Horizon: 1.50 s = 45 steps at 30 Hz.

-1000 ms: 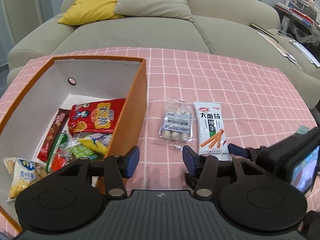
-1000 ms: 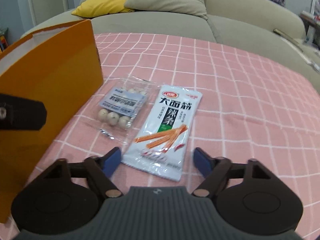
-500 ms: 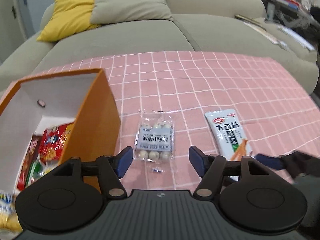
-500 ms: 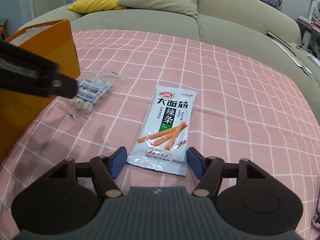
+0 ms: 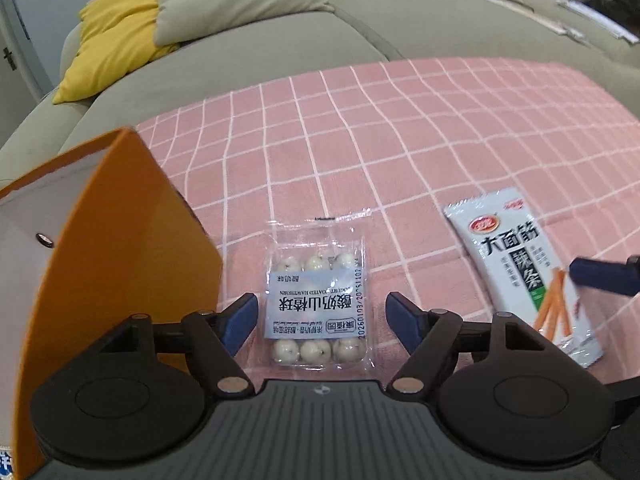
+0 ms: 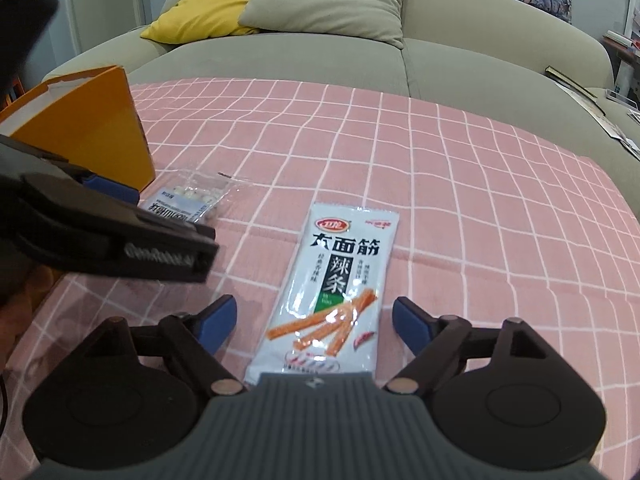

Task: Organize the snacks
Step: 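Grasp the yogurt ball packet with left tool while right tool grasps spicy-strip packet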

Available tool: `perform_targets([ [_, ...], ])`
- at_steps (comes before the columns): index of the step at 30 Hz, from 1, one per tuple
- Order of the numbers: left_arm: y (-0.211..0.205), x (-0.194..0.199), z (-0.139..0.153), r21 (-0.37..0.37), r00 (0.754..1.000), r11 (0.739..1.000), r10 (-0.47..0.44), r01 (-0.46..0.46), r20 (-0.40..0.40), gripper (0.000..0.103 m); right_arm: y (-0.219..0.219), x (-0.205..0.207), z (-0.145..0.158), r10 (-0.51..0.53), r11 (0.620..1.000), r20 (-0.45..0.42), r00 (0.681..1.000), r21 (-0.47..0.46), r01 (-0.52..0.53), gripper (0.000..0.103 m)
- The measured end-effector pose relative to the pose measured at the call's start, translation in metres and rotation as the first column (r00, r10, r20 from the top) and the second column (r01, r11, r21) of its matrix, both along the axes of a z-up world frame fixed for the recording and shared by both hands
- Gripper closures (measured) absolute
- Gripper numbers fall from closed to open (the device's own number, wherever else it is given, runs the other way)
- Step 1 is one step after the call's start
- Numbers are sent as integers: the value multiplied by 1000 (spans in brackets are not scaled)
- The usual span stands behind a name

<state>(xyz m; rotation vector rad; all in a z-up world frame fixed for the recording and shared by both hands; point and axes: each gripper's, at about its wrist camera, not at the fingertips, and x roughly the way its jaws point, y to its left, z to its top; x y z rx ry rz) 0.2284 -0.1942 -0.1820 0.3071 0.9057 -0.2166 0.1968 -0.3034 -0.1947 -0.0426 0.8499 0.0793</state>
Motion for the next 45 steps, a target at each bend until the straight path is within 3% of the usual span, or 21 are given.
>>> perform_targets([
  [5,6,7,-2,-67,999,997,31,-33,-28,18,2,7,-3,5,1000,-8,1000,-14,-5,27],
  [9,18,9,0,-137,995,987,75,-83,-68,34,3,6,-2,10,1000,-7,1000,-14,-10,38],
  [15,20,-3,3,-124,990,987,92,-105,-105,36,1,-6,1,10,1000,-26,1000,-9,-10,47],
  [30,30,-81,13,-102,983,990,77,-95,-166,38,2,-73,14,-47,997,-163,986,52,56,55],
  [39,47,-128,32,-176,978,977,81,-116,-194,38,0,-110,25,-81,983,-230,970,144,117,57],
  [45,53,-151,52,-222,984,969,68,-105,-167,38,1,-141,41,-97,973,-225,970,184,140,57],
])
